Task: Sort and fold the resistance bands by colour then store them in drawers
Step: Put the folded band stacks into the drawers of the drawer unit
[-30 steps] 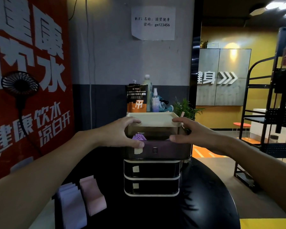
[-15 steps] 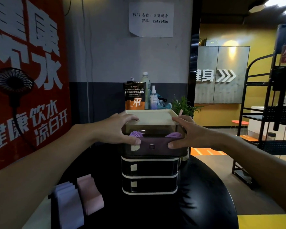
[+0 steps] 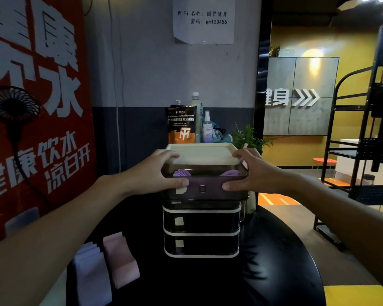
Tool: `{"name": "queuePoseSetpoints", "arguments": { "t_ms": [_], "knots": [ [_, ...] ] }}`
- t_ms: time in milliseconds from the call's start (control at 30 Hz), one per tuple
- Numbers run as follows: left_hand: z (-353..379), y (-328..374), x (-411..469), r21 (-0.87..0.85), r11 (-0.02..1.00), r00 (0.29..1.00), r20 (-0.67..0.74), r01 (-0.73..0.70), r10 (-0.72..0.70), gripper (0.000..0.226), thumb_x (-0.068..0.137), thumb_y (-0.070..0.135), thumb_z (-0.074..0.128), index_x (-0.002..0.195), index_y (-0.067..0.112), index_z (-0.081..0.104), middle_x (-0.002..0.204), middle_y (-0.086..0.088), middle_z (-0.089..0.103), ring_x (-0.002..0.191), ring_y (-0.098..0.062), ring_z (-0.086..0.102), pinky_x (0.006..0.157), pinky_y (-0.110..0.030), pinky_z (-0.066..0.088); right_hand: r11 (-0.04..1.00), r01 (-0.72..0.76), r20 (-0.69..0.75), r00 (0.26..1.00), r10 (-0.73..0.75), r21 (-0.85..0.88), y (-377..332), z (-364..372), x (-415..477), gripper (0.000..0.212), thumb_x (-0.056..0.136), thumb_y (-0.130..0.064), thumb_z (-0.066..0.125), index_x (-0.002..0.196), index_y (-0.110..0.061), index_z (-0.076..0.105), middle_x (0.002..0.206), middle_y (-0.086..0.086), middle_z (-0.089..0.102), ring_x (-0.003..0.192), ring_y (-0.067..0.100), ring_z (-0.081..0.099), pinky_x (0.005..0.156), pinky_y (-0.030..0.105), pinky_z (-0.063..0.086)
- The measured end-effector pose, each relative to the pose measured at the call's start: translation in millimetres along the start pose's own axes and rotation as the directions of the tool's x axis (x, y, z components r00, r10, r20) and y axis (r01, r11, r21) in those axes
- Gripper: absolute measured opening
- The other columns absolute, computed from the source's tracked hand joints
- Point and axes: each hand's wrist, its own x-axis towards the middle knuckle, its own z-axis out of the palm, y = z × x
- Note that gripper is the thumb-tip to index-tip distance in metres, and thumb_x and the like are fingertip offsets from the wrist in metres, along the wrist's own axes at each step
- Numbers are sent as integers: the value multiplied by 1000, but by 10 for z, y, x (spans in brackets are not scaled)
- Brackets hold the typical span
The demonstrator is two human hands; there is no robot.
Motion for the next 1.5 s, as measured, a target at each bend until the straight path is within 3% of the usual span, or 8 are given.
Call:
{"name": "queuePoseSetpoints", "arguments": {
  "t_ms": [133,333,500,667,1067,1267,1400,1500],
  "knots": [
    [19,-55,38,73,997,998,-62,0,5,95,76,63,70,152,19,33,144,10,32,126,-7,39,103,-27,37,997,19,-110,994,-26,-68,44,55,62,98,64,-58,80,142,-20,34,137,-2,23,124,18,33,108,34,38],
    [132,-102,49,28,1000,982,-189,-14,19,73,84,51,72,143,19,43,143,8,30,121,-5,38,94,-20,32,998,43,-265,963,-57,-55,63,143,164,80,66,-50,84,126,-19,42,118,-5,26,105,11,37,87,24,42],
    [215,-93,95,39,999,964,-268,9,2,57,85,51,70,131,25,47,122,5,36,108,-11,48,85,-23,40,997,25,-378,924,-50,-72,84,223,201,69,67,-48,85,116,-22,43,115,-5,28,103,13,41,85,32,48],
    [270,-135,131,41,999,949,-316,15,-1,54,84,47,73,127,23,49,118,5,36,105,-11,49,86,-24,40,997,32,-451,890,-62,-74,127,305,245,65,68,-46,84,110,-20,42,114,-5,29,100,13,41,79,30,43],
    [291,-188,211,48,999,917,-400,10,10,55,78,39,81,119,22,49,114,5,37,103,-12,46,81,-23,37,996,63,-537,839,-87,-62,182,380,287,61,67,-42,86,103,-17,44,113,-3,33,96,15,44,78,34,47],
    [284,-207,212,23,1000,936,-351,-11,18,60,82,35,79,129,24,44,121,5,35,108,-11,45,85,-24,37,999,44,-514,856,-54,-32,142,406,249,62,70,-40,84,111,-18,44,118,-2,32,103,16,42,89,41,50],
    [288,-315,109,-72,997,947,-322,-19,-5,71,82,28,79,138,27,35,134,2,38,120,-13,45,99,-28,39,993,-12,-492,869,-49,-120,76,446,165,71,70,-49,81,124,-21,44,133,2,33,123,24,36,106,46,35],
    [278,-442,-37,-111,994,964,-264,3,-32,64,84,31,77,133,29,36,129,3,49,119,-11,49,101,-36,45,978,-8,-532,840,-106,-207,-25,506,54,68,73,-52,77,125,-21,45,133,3,32,125,25,30,105,44,28]
  ]
}}
